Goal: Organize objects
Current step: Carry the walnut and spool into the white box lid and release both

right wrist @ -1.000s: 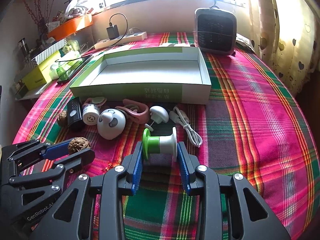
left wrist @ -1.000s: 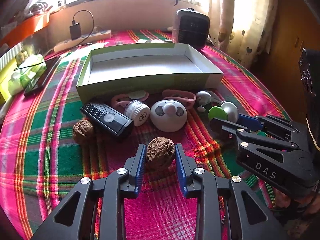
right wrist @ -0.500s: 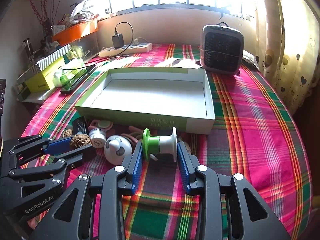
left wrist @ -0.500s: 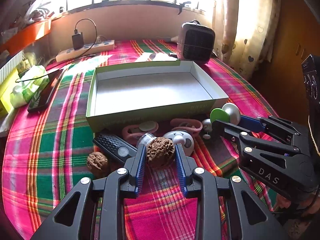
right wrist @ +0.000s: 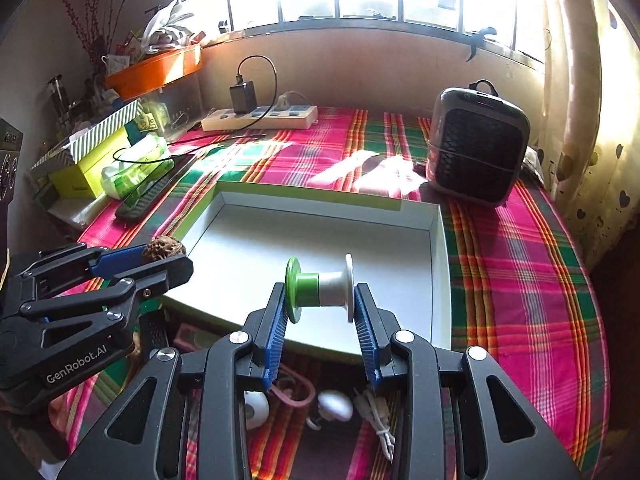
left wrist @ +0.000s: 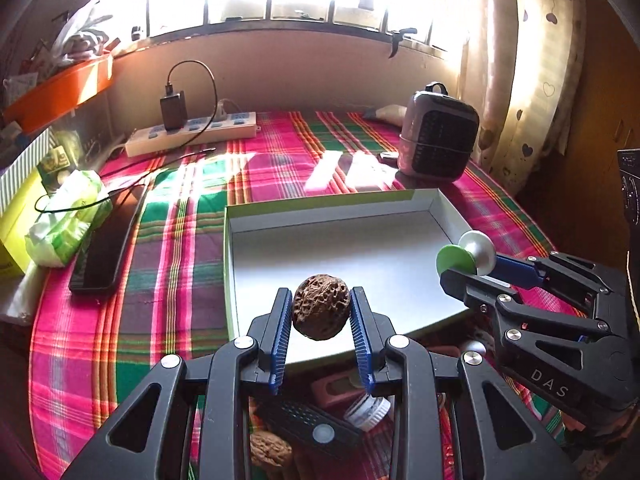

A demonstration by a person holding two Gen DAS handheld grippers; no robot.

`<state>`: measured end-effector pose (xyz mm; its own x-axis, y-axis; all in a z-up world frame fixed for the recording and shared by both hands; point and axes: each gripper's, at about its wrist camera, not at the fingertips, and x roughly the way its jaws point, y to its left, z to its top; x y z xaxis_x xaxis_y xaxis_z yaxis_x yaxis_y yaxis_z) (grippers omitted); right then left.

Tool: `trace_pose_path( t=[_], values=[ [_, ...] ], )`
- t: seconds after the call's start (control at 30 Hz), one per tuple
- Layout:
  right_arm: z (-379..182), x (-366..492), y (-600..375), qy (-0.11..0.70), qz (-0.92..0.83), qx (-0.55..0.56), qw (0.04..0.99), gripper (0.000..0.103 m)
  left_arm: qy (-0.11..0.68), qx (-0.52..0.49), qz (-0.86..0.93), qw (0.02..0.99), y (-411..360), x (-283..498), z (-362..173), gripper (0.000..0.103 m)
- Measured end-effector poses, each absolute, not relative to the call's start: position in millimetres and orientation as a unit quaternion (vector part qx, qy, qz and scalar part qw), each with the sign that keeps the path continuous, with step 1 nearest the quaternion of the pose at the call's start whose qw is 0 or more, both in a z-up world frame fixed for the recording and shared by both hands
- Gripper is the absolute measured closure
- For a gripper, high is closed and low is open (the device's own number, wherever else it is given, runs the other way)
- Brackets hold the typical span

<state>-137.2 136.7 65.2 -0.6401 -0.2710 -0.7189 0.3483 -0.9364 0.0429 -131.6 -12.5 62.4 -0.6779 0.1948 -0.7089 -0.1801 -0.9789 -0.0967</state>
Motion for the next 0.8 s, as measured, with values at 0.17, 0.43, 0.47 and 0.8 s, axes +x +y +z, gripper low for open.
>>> trace_pose_path(
  t=[0.17, 0.43, 0.47, 0.8],
  values=[
    [66, -161, 129, 0.055, -0.901, 0.394, 0.172, 0.068, -0.013, -0.398, 0.912, 0.100, -18, -158, 62, 0.076],
    [48, -206, 119, 0.060, -0.887, 0.428, 0.162, 0.068, -0.003, -0.421, 0.902, 0.091, -19, -194, 45, 0.076],
    [45, -210, 119, 0.059, -0.885, 0.433, 0.161, 0.068, -0.001, -0.425, 0.900, 0.092, -19, -197, 43, 0.076],
    [26, -227, 115, 0.069, -0.877, 0.451, 0.150, 0.068, 0.003, -0.444, 0.892, 0.083, -21, -221, 26, 0.076]
  ],
)
